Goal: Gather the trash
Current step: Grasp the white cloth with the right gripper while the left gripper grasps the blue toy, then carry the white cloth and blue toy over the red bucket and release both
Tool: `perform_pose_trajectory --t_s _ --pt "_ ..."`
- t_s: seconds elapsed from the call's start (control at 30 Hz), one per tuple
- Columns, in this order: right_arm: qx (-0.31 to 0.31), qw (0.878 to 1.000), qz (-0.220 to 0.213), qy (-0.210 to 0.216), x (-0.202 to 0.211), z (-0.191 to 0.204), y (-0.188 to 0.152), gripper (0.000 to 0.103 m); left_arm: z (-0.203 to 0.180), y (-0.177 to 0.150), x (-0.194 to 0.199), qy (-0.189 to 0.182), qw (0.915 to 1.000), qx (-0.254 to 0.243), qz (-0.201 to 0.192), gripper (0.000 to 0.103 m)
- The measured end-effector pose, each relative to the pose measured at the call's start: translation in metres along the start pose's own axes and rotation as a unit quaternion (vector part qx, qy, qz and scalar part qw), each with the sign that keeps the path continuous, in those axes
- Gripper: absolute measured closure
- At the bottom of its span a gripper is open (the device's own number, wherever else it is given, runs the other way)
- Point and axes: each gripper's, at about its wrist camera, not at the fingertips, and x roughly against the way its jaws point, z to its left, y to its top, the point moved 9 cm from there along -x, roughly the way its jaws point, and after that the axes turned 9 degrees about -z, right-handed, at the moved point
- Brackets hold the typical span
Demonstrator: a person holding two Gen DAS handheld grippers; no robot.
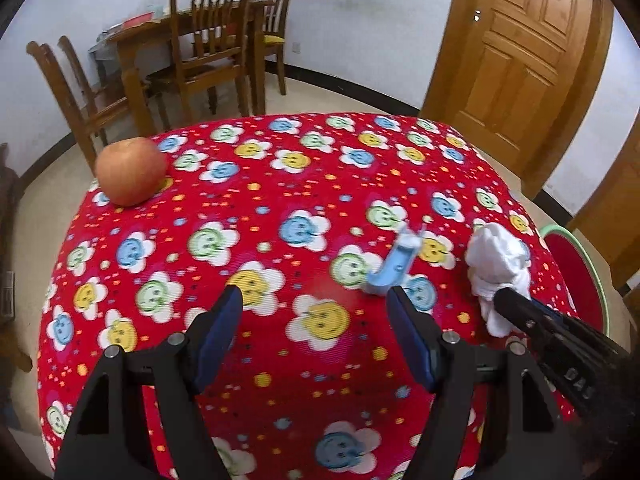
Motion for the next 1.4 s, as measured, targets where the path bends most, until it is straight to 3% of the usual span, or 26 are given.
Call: perform_pose_trajectory --t_s 0.4,0.67,0.9,1.23,1.33,1.4 --pt "-0.049 0.997 -0.044 -0.028 0.053 -0.058 0.002 0.088 -0.033 -0.002 -0.024 -0.018 0.9990 -0.039 0.011 0.030" --pt "-0.076 0.994 -0.058 -0.044 0.073 -0.089 0.002 0.088 -0.047 -0.007 -0.040 -0.022 0.9976 -0.060 0.026 0.044" --pt "-0.097 0.991 -0.066 -0.061 0.083 -0.112 0.000 0.088 -0.047 -0.007 -0.044 -0.027 0.9979 -0.054 0.024 0.068" --pt "-0.129 0.984 -0.075 -0.093 0.093 -0.148 -0.002 0.088 -0.057 -0.008 -0.030 -0.047 0.9976 -0.047 0.018 0.072" --pt "-0.140 0.982 -0.077 -0.104 0.096 -0.161 -0.003 0.087 -0.067 -0.008 -0.023 -0.067 0.9967 -0.040 0.019 0.085" --pt "-0.147 0.980 -0.077 -0.112 0.098 -0.170 -0.004 0.087 -0.074 -0.008 -0.019 -0.080 0.9959 -0.038 0.021 0.085"
